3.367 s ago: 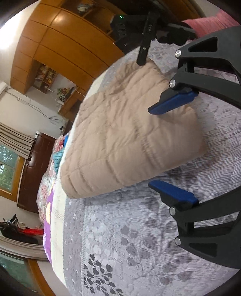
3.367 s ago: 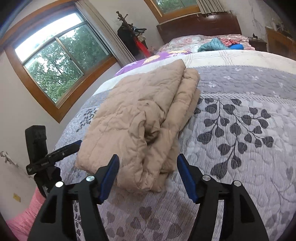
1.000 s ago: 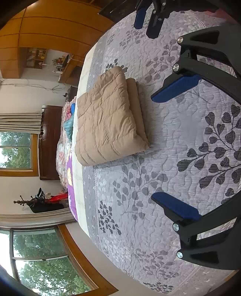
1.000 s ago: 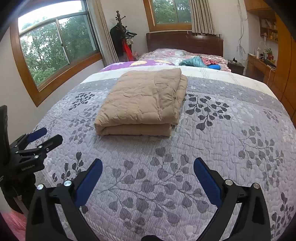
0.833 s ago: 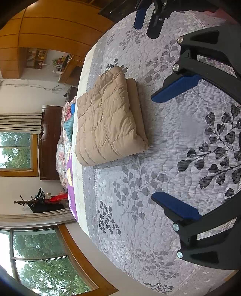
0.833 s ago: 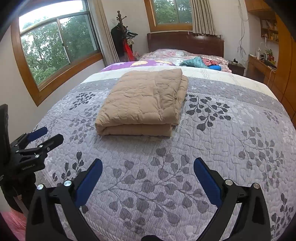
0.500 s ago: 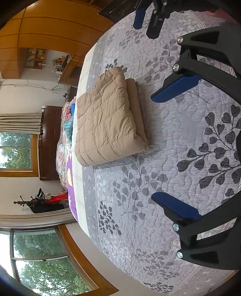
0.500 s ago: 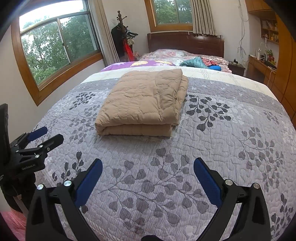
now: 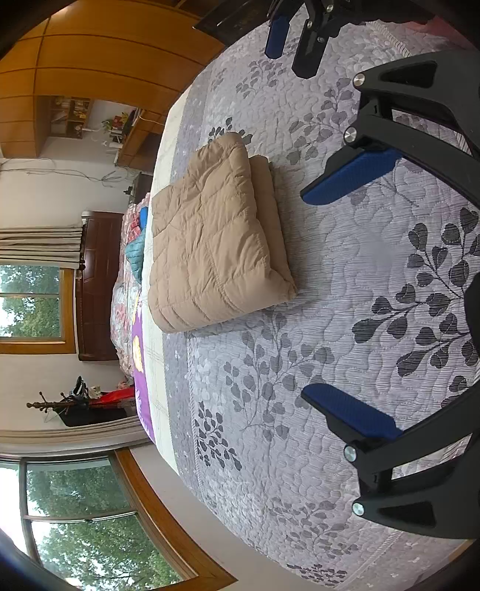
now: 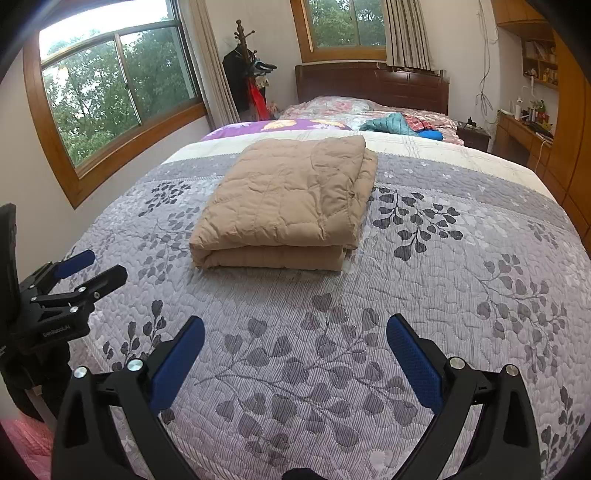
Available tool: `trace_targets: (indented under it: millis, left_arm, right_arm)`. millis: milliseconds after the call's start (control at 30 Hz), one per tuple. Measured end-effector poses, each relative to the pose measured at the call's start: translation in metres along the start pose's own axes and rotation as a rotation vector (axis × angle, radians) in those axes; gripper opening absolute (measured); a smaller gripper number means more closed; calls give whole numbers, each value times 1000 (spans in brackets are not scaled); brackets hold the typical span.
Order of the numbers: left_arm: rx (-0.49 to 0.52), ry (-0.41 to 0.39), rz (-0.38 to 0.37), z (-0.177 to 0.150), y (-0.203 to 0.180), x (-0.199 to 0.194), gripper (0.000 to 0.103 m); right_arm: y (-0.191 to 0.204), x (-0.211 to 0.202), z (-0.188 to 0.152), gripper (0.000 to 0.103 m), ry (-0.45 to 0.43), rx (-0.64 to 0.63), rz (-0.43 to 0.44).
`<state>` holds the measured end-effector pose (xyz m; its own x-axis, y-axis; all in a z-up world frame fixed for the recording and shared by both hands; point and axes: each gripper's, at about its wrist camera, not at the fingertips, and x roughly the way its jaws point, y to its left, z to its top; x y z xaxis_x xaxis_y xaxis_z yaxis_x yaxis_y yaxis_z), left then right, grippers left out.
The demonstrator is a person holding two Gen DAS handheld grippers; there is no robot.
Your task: Fold large clothes
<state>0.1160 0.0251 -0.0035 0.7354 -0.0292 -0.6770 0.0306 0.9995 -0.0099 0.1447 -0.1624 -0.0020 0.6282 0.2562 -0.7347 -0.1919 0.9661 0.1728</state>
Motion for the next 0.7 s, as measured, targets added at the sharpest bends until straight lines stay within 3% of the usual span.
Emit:
trace_targets:
  millis: [700]
  left_arm:
    - [0, 15, -12, 0, 2, 5, 97]
  right_arm:
    - [-3, 5, -1, 99, 8, -5, 3]
